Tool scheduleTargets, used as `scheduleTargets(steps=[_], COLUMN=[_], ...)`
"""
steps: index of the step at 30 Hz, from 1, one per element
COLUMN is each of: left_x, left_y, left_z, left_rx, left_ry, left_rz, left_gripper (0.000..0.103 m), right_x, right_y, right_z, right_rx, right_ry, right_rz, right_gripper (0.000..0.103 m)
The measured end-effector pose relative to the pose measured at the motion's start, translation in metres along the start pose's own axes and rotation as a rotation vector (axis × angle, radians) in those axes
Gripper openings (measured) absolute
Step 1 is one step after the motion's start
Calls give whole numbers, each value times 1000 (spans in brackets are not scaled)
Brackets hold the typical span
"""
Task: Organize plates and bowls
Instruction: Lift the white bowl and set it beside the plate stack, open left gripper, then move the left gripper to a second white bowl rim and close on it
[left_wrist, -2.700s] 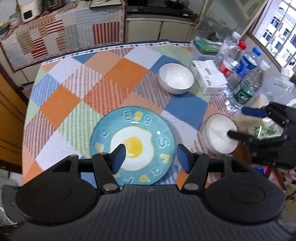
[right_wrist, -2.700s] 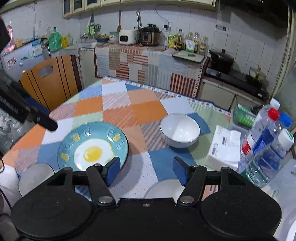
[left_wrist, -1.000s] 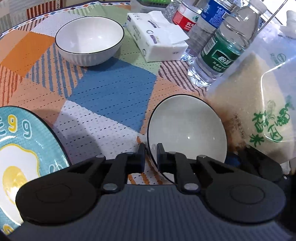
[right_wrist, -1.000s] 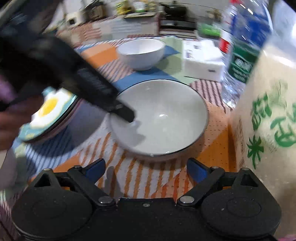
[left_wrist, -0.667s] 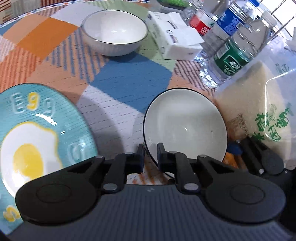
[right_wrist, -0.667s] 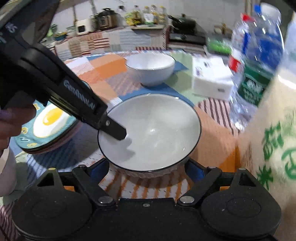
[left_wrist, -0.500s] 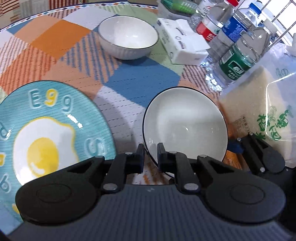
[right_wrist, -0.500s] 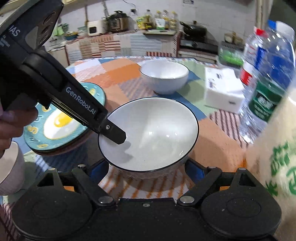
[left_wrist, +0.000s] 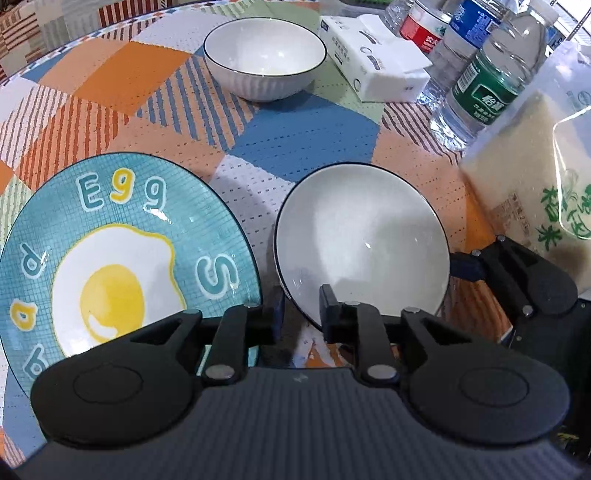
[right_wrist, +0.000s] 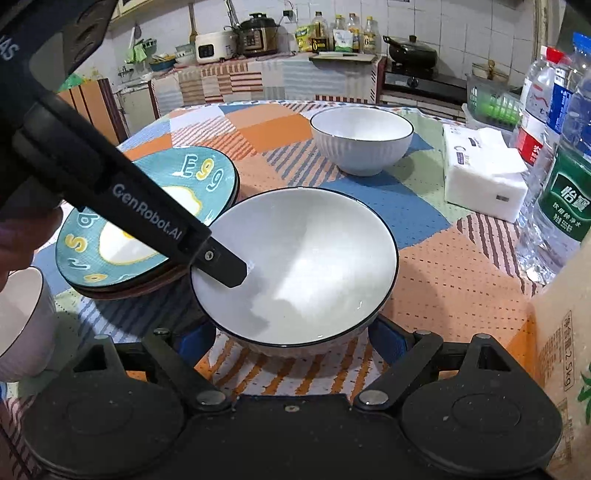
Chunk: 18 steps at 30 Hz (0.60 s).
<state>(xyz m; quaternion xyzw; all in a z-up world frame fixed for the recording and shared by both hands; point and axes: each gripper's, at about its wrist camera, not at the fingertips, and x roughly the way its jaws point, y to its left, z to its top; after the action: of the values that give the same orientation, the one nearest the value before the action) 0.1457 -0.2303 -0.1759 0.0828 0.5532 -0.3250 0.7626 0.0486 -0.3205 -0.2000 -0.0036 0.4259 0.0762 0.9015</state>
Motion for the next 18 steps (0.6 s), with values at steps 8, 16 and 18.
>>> scheduleTargets(steps=[8, 16, 18], left_x=[-37, -82, -93], left_y=[-3, -15, -18], left_z=[-4, -7, -8], left_rx=[50, 135, 163], left_ry=[27, 12, 20], left_rz=[-36, -24, -11], left_gripper=[33, 34, 34], right_x=[-40, -85, -96], right_y=[2, 5, 6], right_z=[7, 27, 35], right_rx=[-9, 16, 19], right_ry=[49, 61, 64], right_rz=[-2, 13, 23], right_gripper=[93, 93, 93])
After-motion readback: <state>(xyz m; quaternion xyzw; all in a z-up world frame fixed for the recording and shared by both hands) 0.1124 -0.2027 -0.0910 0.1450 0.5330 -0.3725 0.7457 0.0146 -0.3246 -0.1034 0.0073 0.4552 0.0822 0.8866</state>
